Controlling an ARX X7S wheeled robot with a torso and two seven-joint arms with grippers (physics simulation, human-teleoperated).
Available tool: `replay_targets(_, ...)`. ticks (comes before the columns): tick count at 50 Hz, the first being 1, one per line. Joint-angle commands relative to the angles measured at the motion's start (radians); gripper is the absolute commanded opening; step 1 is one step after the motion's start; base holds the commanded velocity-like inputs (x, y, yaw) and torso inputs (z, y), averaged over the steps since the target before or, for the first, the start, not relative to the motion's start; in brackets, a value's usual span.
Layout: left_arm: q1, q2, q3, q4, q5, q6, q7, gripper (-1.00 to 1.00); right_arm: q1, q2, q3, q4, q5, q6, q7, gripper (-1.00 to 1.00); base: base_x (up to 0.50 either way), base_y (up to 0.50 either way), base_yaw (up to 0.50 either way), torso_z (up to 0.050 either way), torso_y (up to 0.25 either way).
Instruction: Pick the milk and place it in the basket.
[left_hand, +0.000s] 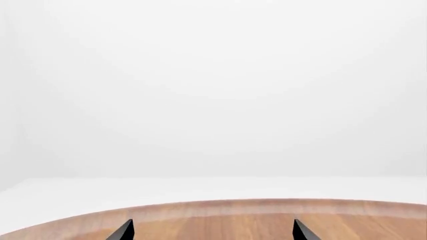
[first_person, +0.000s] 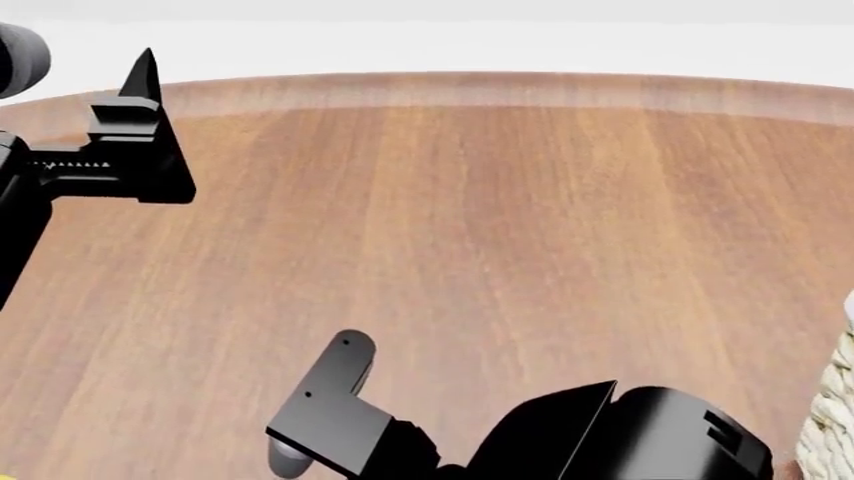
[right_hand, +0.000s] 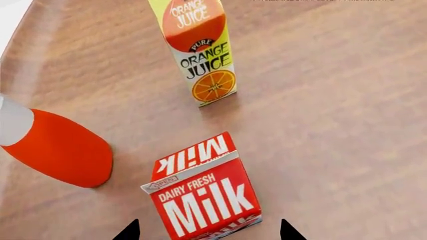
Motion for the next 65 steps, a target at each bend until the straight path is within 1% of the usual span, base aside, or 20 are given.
replay_targets(1, 0.0, -0.004, 0.004, -0.002, -0.004, 0.01, -0.005, 1.0, 0.006, -0.001, -0.009, 0.004, -0.006, -0.007, -0.004, 1.0, 0.0, 0.0, 0.0, 0.0, 0.0)
replay_targets(25, 0.001, -0.014, 0.011, -0.004, -0.022, 0.018, -0.015, 1.0, 0.022, -0.01, -0.04, 0.016, -0.031, -0.029, -0.038, 1.0, 0.0, 0.0, 0.0, 0.0, 0.0)
replay_targets(31, 0.006, -0.016, 0.017, -0.004, -0.024, 0.024, -0.016, 1.0, 0.03, -0.018, -0.068, 0.051, -0.07, -0.065, -0.09, 1.0, 0.0, 0.0, 0.0, 0.0, 0.0)
replay_targets(36, 0.008, -0.016, 0.018, 0.001, -0.03, 0.022, -0.021, 1.0, 0.025, -0.039, -0.107, 0.109, -0.128, -0.136, -0.167, 1.0, 0.0, 0.0, 0.0, 0.0, 0.0)
replay_targets(44, 0.015, -0.017, 0.02, 0.013, -0.041, 0.021, -0.026, 1.0, 0.012, -0.064, -0.144, 0.18, -0.181, -0.213, -0.249, 1.0, 0.0, 0.0, 0.0, 0.0, 0.0)
replay_targets(54, 0.021, -0.016, 0.024, 0.026, -0.056, 0.017, -0.034, 1.0, -0.009, -0.087, -0.17, 0.223, -0.208, -0.272, -0.306, 1.0, 0.0, 0.0, 0.0, 0.0, 0.0)
replay_targets(55, 0.021, -0.016, 0.023, 0.025, -0.057, 0.017, -0.034, 1.0, -0.01, -0.086, -0.17, 0.222, -0.208, -0.274, -0.307, -1.0, 0.0, 0.0, 0.0, 0.0, 0.0)
replay_targets(65, 0.025, -0.019, 0.033, 0.019, -0.057, 0.03, -0.035, 1.0, -0.021, -0.077, -0.167, 0.211, -0.206, -0.289, -0.307, -1.0, 0.0, 0.0, 0.0, 0.0, 0.0)
